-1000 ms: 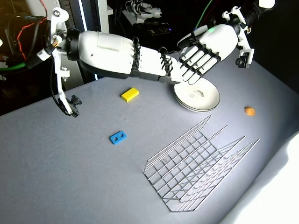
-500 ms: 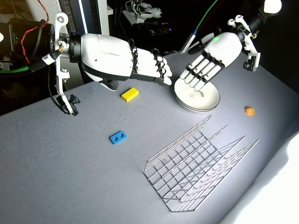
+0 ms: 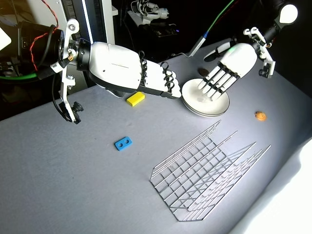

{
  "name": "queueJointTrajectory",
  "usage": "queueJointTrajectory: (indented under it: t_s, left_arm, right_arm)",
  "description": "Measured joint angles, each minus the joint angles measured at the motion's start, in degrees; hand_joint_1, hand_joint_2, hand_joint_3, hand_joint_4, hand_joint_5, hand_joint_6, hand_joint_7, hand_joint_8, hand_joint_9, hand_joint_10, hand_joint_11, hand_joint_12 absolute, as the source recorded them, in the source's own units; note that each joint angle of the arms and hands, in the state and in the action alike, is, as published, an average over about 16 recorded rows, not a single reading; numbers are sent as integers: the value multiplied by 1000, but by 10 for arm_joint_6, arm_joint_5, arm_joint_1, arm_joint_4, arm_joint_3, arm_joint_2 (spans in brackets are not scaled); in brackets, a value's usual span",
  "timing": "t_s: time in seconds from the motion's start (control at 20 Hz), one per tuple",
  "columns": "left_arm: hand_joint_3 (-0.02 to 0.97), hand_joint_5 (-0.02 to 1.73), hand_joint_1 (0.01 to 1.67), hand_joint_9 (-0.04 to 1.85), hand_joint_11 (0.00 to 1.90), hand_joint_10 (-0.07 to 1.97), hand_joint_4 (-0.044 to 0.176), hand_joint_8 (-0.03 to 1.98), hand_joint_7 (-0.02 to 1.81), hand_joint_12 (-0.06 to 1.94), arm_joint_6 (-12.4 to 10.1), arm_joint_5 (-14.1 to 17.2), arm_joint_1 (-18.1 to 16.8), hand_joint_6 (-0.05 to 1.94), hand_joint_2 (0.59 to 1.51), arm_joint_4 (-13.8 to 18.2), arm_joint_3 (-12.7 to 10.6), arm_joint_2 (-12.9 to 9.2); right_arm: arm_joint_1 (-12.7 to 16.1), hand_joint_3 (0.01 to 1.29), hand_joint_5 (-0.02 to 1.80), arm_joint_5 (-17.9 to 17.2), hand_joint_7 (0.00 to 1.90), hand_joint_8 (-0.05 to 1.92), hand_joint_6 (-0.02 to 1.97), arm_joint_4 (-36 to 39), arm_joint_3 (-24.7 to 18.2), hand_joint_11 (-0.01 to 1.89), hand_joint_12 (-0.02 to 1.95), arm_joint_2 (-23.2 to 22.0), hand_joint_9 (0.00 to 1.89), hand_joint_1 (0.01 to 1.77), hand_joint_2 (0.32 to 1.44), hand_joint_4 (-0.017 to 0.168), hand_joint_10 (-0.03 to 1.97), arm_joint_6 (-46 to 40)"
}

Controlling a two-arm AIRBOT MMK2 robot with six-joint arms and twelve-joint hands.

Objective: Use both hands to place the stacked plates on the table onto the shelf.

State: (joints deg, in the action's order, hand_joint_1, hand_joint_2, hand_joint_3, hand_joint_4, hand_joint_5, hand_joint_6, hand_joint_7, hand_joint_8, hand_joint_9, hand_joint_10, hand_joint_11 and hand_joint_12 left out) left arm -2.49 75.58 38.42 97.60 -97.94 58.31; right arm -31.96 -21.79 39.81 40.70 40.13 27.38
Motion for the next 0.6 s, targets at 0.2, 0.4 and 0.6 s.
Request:
queueJointTrajectory:
  t_s: [0.2,0.4,0.6]
  left_arm:
    - [21,32,18,13,15,3,6,-14,20,-16,4,3,20,21,1106,-3,-21,5]
    - [21,32,18,13,15,3,5,-14,19,-17,7,5,37,21,1110,-5,-37,8]
    - [22,24,19,13,15,3,4,-14,17,-16,9,7,51,20,1108,-7,-51,11]
  right_arm:
    - [-1,24,20,2,20,12,22,0,0,16,28,2,21,1139,924,1,8,3]
    - [-3,25,20,3,21,13,22,0,0,17,4,2,21,1122,920,1,7,7]
    - [-6,25,20,2,20,13,22,1,0,20,6,2,21,1105,921,1,7,11]
